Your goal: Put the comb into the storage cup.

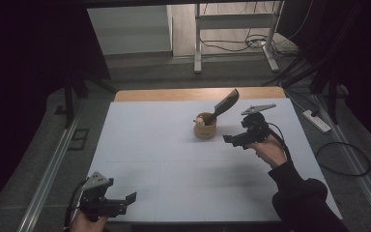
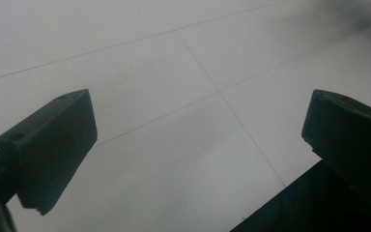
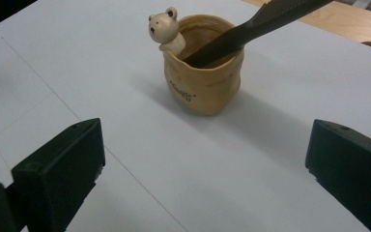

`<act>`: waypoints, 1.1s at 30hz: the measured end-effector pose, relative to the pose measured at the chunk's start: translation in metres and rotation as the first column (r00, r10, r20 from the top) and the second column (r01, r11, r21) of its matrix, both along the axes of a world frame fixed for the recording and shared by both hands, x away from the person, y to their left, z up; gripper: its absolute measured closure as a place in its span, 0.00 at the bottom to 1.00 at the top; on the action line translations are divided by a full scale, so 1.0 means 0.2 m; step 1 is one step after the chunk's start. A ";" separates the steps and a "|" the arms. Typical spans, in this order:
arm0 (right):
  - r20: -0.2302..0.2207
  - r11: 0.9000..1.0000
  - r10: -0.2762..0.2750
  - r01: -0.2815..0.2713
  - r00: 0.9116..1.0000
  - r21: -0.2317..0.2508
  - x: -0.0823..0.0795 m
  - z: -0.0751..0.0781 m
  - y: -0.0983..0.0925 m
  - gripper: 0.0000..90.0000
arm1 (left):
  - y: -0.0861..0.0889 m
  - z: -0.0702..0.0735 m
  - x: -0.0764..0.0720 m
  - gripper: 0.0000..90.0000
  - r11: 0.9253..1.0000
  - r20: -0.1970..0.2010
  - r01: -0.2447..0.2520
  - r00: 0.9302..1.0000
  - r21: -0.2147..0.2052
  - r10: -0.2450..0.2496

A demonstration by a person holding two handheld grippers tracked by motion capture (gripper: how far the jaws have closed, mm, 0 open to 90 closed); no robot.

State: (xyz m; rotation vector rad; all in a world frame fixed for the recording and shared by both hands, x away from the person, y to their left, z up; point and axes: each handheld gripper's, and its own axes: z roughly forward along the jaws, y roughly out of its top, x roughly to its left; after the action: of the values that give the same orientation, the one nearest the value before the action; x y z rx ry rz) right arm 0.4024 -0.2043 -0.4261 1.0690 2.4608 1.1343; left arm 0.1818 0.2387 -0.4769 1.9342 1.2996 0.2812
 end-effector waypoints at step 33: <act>0.038 0.999 0.044 -0.043 0.998 -0.025 -0.18 0.01 -0.05 0.00 | 0.01 0.00 0.00 0.00 1.000 0.003 -0.002 1.000 -0.010 0.002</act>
State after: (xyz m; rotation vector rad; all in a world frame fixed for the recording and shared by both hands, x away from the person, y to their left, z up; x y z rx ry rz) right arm 0.3655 -0.2148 -0.4234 0.9823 2.4734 1.1246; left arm 0.1812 0.2404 -0.4770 1.9235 1.2984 0.2776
